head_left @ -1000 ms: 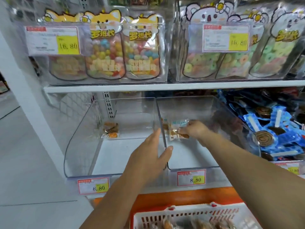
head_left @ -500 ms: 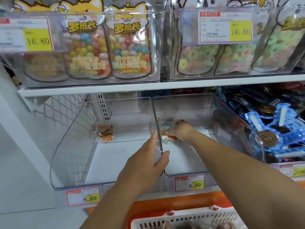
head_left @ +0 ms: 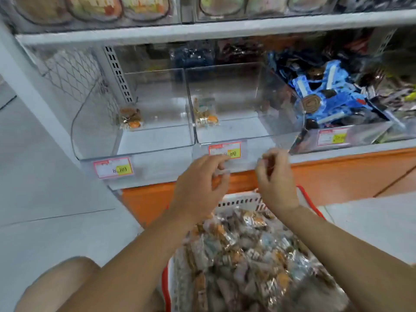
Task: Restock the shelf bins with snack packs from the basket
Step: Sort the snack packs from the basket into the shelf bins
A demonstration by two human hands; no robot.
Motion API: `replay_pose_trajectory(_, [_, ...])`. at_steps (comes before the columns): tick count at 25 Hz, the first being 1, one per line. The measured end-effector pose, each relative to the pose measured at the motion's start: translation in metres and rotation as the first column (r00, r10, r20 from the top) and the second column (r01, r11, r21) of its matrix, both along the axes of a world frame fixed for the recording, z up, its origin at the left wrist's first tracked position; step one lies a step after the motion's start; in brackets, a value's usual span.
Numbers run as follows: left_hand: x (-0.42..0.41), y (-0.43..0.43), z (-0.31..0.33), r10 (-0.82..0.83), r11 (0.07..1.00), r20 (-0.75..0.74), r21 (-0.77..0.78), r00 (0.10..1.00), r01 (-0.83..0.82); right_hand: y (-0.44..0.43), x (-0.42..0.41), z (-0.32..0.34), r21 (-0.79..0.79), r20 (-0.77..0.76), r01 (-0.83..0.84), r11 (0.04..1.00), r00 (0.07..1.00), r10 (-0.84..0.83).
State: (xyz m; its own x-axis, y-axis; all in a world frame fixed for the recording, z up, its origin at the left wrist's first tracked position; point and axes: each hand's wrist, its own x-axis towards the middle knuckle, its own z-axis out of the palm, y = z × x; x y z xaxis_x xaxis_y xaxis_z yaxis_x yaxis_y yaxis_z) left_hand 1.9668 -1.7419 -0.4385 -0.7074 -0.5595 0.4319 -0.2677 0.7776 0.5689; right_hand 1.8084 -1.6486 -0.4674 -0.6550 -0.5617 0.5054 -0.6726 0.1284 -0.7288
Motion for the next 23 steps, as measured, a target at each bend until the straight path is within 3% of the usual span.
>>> replay_pose_trajectory(1, [0.001, 0.008, -0.023, -0.053, 0.997, 0.174, 0.057, 0.983, 0.044, 0.013, 0.004, -0.031, 0.224, 0.03, -0.039, 0.974, 0.999, 0.033])
replay_pose_trajectory(3, [0.009, 0.023, -0.072, -0.113, 0.987, 0.49, 0.159, 0.865, 0.039, 0.039, 0.01, -0.082, 0.619, 0.047, -0.131, 0.774, 0.99, 0.13])
replay_pose_trajectory(4, [0.017, 0.03, -0.093, -0.122, 0.984, 0.595, 0.177, 0.794, 0.019, 0.052, 0.013, -0.101, 0.739, 0.043, -0.158, 0.655, 0.981, 0.188])
replay_pose_trajectory(6, [0.034, 0.042, -0.128, -0.109, 0.981, 0.692, 0.189, 0.714, -0.034, 0.07, 0.02, -0.122, 0.844, 0.037, -0.166, 0.51, 0.967, 0.253])
replay_pose_trajectory(8, [0.049, 0.052, -0.15, -0.076, 0.974, 0.723, 0.2, 0.686, -0.103, 0.078, 0.031, -0.128, 0.858, 0.061, -0.184, 0.479, 0.964, 0.26])
replay_pose_trajectory(12, [0.059, 0.062, -0.162, -0.029, 0.971, 0.755, 0.178, 0.655, -0.162, 0.059, 0.051, -0.127, 0.844, 0.006, -0.161, 0.512, 0.957, 0.292])
replay_pose_trajectory(15, [0.057, 0.061, -0.156, -0.014, 0.966, 0.752, 0.179, 0.659, -0.184, 0.042, 0.07, -0.136, 0.811, 0.268, -0.345, 0.472, 0.937, 0.223])
replay_pose_trajectory(17, [0.056, 0.057, -0.156, -0.017, 0.957, 0.735, 0.208, 0.678, -0.202, 0.035, 0.077, -0.149, 0.803, 0.365, -0.376, 0.462, 0.924, 0.117])
replay_pose_trajectory(19, [0.057, 0.052, -0.159, -0.012, 0.946, 0.704, 0.238, 0.71, -0.219, 0.031, 0.076, -0.155, 0.761, 0.433, -0.366, 0.536, 0.901, 0.002])
replay_pose_trajectory(23, [0.057, 0.042, -0.161, -0.014, 0.883, 0.56, 0.395, 0.829, -0.252, 0.028, 0.062, -0.132, 0.547, 0.667, -0.446, 0.708, 0.743, -0.047])
